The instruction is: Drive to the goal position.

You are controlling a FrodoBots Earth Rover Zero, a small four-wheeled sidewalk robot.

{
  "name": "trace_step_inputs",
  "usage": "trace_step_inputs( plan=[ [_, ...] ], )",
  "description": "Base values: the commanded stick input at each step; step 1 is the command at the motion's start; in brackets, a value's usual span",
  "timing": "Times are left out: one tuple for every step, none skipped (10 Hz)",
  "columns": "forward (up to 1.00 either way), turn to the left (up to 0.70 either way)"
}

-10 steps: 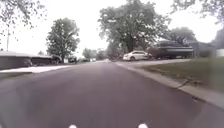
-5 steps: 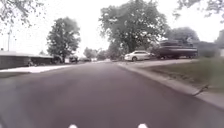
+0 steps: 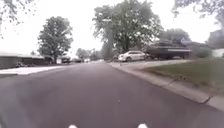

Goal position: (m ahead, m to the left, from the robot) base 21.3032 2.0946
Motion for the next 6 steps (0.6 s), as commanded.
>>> trace_step_inputs(
  plan=[
    [1.00,0.00],
    [1.00,0.00],
    [1.00,0.00],
    [1.00,0.00],
    [1.00,0.00],
    [1.00,0.00]
  ],
)
